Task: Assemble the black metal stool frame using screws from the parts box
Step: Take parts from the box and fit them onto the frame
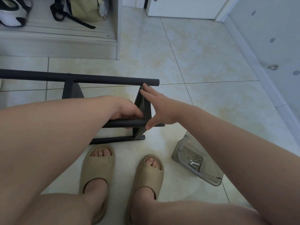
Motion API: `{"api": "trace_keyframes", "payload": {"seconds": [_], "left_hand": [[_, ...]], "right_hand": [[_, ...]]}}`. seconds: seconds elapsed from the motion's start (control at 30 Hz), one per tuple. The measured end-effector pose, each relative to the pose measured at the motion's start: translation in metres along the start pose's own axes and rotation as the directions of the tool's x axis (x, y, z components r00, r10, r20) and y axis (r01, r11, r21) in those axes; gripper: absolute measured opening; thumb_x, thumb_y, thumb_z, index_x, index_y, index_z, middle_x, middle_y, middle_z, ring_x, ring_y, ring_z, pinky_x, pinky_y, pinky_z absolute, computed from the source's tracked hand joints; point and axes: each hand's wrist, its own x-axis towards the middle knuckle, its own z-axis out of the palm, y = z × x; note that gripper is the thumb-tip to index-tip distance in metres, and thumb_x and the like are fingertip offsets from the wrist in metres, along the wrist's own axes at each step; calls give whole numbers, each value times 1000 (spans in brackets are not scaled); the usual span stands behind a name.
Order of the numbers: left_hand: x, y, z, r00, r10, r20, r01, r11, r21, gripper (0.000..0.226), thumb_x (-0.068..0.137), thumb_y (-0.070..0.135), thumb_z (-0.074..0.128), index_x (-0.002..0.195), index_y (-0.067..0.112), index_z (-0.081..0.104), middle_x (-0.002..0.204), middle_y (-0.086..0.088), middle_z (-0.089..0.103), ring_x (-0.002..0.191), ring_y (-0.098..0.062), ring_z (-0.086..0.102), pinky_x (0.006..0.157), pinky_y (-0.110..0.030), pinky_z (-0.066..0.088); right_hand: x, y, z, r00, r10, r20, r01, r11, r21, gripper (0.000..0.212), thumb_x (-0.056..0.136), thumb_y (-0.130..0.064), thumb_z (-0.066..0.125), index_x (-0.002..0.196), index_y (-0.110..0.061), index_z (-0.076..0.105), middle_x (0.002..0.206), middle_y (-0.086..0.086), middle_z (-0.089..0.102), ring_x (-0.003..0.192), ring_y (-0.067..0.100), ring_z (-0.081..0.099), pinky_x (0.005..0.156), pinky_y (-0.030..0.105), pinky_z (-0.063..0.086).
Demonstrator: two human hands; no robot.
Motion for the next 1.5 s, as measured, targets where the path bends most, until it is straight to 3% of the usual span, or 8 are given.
{"api": "trace_keyframes", "payload": {"seconds": [0.17,0.3,0.43,0.63,0.87,1.17,1.37,1.5], "left_hand": [[-3,1,-2,999,16,49,-16,1000,-1,16,95,15,55,91,12,70,69,-1,68,56,-14,60,64,-28,47],[0,0,-1,999,-5,51,7,999,-33,18,97,20,54,100,13,71,89,-4,70,78,-18,60,76,-32,50],[3,-1,-1,1000,1,-30,-1,1000,1,23,91,24,66,108,10,72,93,-6,71,87,-22,63,77,-33,54],[1,0,-1,1000,3,19,-3,1000,-6,14,93,18,60,94,8,70,81,-7,66,72,-20,58,76,-33,49],[0,0,-3,999,-20,44,22,999,-46,17,95,16,57,106,11,68,96,-7,66,90,-23,56,83,-35,50],[2,-1,-1,1000,19,-1,-19,1000,-5,14,94,21,60,95,11,70,80,-5,70,77,-20,62,80,-34,52],[2,-2,-2,998,15,53,-14,1000,-16,19,95,14,54,106,11,69,94,-6,67,84,-21,58,76,-33,49],[3,-2,-3,999,8,42,-7,1000,-18,18,93,10,54,101,13,71,92,-4,67,85,-20,60,75,-32,51]], "right_hand": [[0,0,-1,1000,5,2,-5,1000,-1,130,73,-38,89,162,-19,-4,167,-11,-21,153,7,-3,124,34,9],[0,-1,-1,1000,6,4,-6,1000,-7,130,73,-38,89,162,-19,-4,167,-11,-21,153,8,-4,124,34,7],[0,0,-1,1000,3,2,-3,1000,-9,130,73,-38,89,162,-18,-4,167,-10,-21,153,7,-4,125,34,7],[1,1,-1,1000,7,1,-7,1000,-3,130,73,-38,89,162,-19,-4,167,-12,-21,152,6,-4,123,32,7],[0,0,-1,1000,5,1,-5,1000,-8,130,73,-38,89,162,-18,-3,167,-10,-20,153,7,-5,123,33,8],[0,0,-1,1000,0,-1,0,1000,-9,130,73,-38,89,162,-18,-3,167,-11,-20,152,7,-1,123,33,9],[0,1,-1,1000,3,1,-3,1000,-3,130,73,-39,89,162,-19,-4,167,-12,-21,152,6,-2,122,32,8],[0,0,0,1000,4,1,-4,1000,2,130,73,-38,89,162,-18,-4,167,-12,-21,152,6,-3,123,32,8]]}}
